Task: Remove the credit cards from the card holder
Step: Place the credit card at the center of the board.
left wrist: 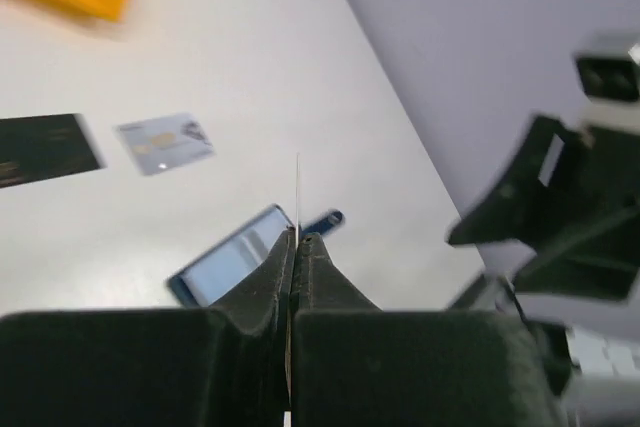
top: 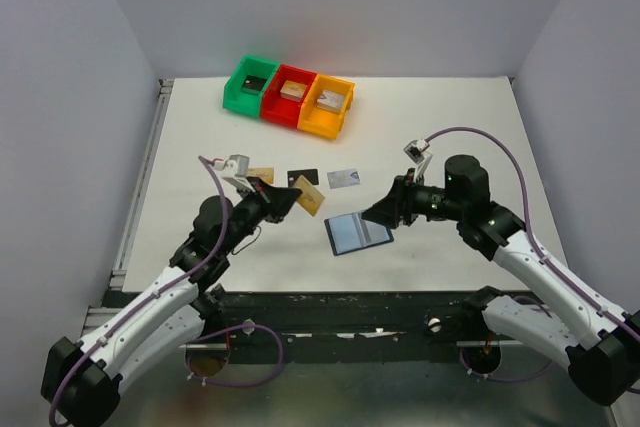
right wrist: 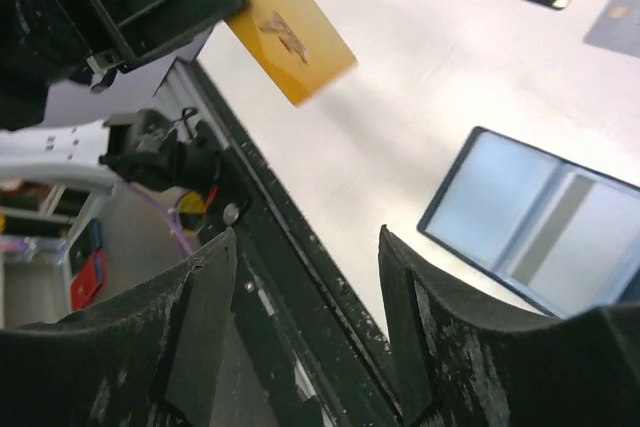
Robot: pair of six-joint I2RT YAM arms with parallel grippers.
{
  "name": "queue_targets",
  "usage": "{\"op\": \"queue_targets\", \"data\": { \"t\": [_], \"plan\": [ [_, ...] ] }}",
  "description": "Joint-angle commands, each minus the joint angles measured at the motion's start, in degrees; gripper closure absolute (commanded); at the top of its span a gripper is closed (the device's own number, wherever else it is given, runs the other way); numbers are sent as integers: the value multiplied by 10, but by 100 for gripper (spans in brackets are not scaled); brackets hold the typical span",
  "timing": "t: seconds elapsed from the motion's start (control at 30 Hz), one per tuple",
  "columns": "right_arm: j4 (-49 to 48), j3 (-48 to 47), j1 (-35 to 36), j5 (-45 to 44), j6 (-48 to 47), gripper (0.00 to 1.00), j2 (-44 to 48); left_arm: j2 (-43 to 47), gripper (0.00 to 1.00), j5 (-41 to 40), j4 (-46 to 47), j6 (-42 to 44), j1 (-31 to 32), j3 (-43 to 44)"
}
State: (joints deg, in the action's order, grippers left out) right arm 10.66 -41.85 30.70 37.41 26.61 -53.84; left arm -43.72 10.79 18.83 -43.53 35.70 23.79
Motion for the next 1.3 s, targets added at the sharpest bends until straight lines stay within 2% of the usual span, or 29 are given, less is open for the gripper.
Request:
{"op": "queue_targets", "data": {
  "t": [0.0, 0.1, 0.17, 0.27, 0.47, 0.73, 1.0, 1.1, 1.27],
  "plan": [
    [31, 0, 2, -123, 16, 34, 20, 98, 100, -331, -212, -145, -33, -46],
    [13, 18, 2, -104, 26, 34, 14, 118, 100, -382, -223, -208, -49, -76],
    [0, 26, 2, -89, 34, 34, 6, 98, 100, -389, -223, -243, -66, -87],
    [-10, 33, 2, -73, 39, 35, -3, 44, 100, -368, -202, -273, -105, -94],
    [-4, 31, 2, -59, 30, 36, -10, -64, 100, -323, -86, -289, -169, -113],
    [4, 26, 2, -59, 18, 36, -20, -202, 100, -299, 28, -327, -191, -104],
    [24, 24, 2, -77, 1, 36, -14, -290, 99, -291, 81, -348, -194, -92],
    [27, 28, 2, -79, -1, 36, -15, -318, 91, -290, 101, -352, -197, -89],
    [39, 30, 2, -84, -7, 36, -13, -335, 68, -285, 118, -357, -206, -90]
  ]
}}
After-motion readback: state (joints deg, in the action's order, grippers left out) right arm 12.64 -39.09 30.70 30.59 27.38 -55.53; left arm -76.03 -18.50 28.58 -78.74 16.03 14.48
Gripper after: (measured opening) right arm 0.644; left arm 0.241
